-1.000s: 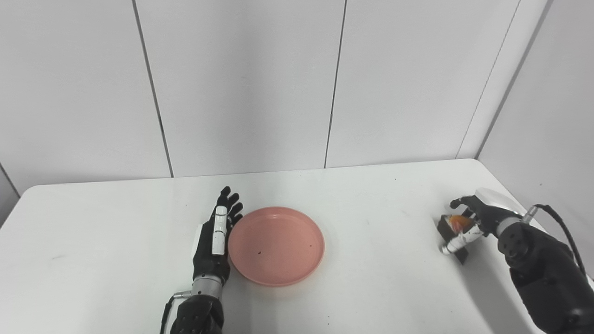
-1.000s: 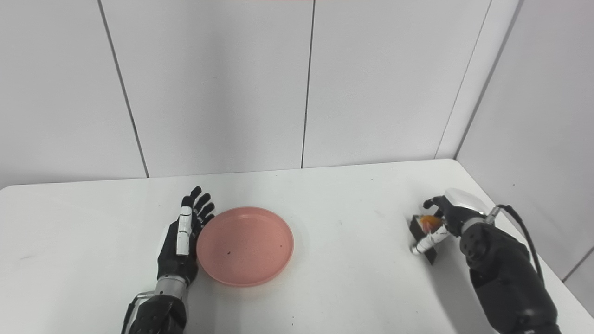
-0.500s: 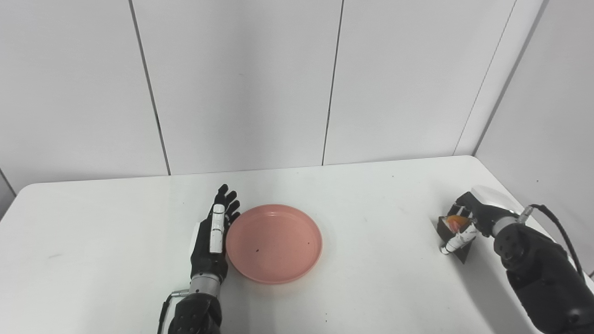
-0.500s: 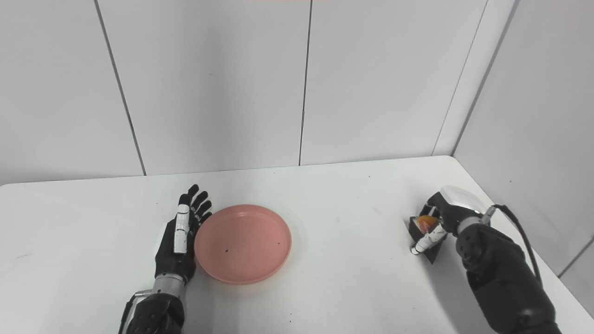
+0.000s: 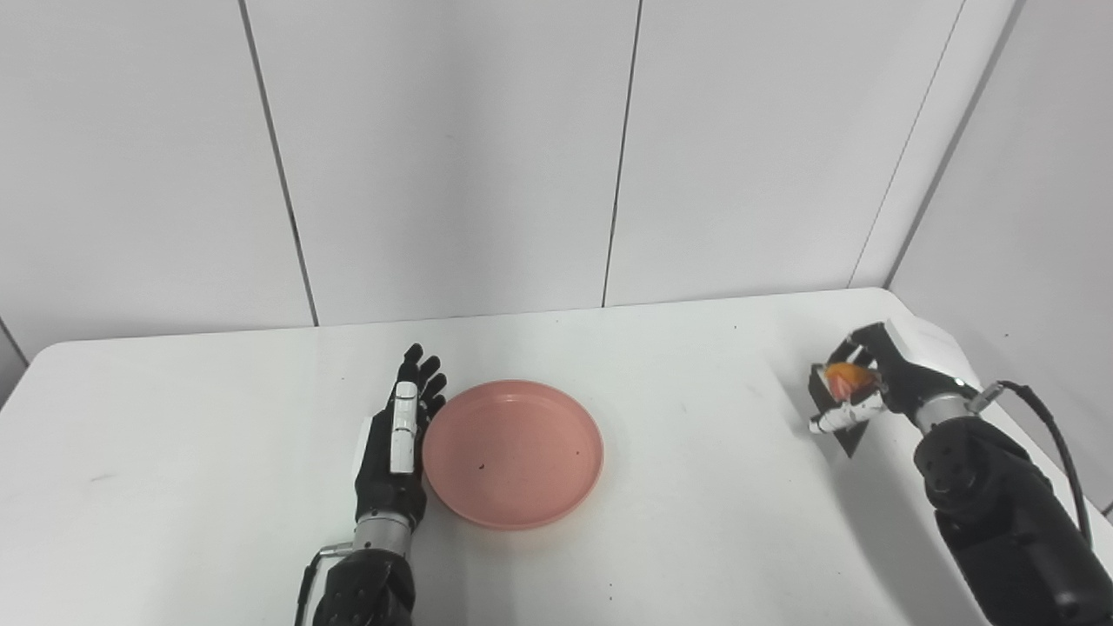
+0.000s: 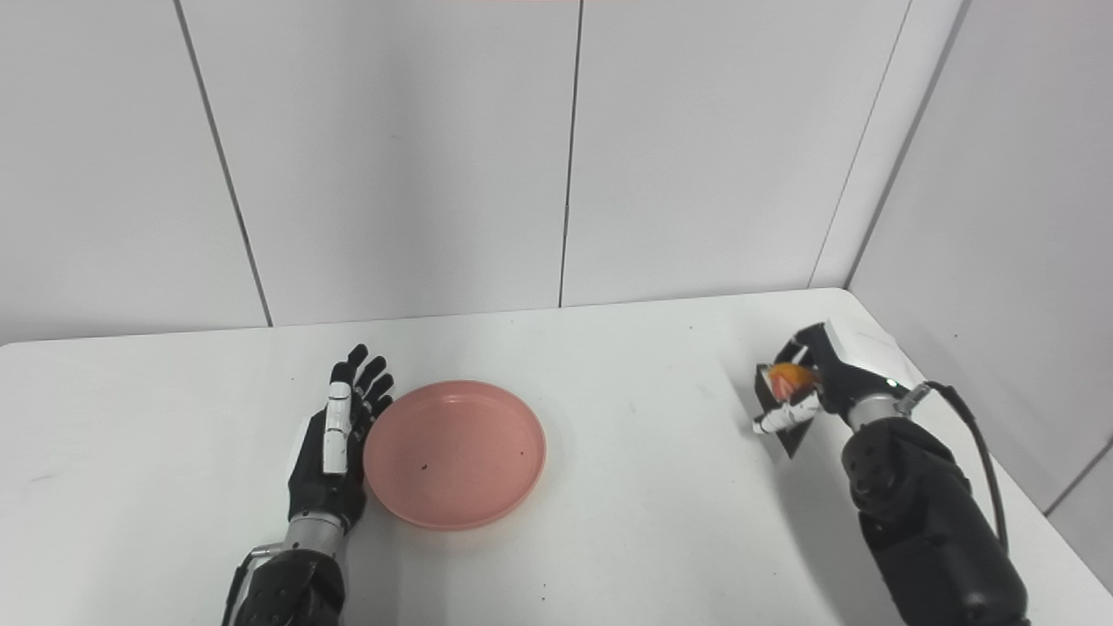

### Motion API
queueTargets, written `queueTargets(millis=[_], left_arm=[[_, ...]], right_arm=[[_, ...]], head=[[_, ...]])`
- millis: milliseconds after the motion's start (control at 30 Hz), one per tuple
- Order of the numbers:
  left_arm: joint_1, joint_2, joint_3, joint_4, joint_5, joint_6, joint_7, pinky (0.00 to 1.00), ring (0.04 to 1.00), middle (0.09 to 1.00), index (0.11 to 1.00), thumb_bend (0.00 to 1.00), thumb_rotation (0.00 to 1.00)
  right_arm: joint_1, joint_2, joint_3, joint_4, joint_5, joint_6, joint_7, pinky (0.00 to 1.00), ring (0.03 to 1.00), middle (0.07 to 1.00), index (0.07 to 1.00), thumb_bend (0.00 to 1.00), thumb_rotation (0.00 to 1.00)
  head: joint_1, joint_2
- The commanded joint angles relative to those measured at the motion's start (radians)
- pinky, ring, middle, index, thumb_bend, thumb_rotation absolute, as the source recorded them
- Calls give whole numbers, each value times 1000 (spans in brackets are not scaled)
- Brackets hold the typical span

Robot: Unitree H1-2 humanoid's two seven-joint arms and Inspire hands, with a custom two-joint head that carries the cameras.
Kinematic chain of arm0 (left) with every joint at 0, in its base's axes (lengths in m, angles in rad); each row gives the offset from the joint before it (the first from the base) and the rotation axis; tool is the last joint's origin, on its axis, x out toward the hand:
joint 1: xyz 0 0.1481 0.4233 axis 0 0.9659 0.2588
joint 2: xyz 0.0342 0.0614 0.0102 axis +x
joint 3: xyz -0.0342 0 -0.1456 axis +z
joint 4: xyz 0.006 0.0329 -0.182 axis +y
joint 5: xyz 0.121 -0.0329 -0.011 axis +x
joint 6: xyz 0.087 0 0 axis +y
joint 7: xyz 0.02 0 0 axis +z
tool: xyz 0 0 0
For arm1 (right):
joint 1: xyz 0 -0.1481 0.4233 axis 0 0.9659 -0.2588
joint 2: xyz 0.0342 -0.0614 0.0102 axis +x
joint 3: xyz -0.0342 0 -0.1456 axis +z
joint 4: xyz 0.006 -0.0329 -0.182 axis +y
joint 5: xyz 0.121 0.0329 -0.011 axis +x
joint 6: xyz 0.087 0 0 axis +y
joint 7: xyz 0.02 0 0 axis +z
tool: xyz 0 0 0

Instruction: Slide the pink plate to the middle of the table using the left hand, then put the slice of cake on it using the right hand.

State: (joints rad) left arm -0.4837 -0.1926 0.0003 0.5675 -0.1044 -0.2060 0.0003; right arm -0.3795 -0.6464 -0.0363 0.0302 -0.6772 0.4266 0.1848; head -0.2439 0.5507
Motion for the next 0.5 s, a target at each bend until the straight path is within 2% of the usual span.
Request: queueTargets(millis=[0,100,267,333,467], left_arm=[[51,-12,-2,22,0,17,1,950,937,948,946,626,997],[55,-14,-4,15,2,28,3,959,942,952,947,628,1000],[59,-23,-2,5,-1,38,6,956,946,954,952,630,993],[62,-29,-2,-4,3,49,14,948,942,950,947,626,990],[67,-34,-5,-14,13,57,25,961,950,956,948,616,1000]], right_arm=[[-23,-9,-18,-50,25,-76,-59,125,187,469,476,531,0],[-30,13,-14,-73,56,-100,-73,154,221,414,478,526,0],[-44,56,12,-140,79,-86,-56,295,374,488,476,529,0],[-53,77,29,-171,88,-78,-39,327,405,497,476,528,0],[-69,86,62,-166,126,-154,-30,366,439,492,478,528,0]], head=[[9,1],[19,0],[32,1],[46,2],[64,2]])
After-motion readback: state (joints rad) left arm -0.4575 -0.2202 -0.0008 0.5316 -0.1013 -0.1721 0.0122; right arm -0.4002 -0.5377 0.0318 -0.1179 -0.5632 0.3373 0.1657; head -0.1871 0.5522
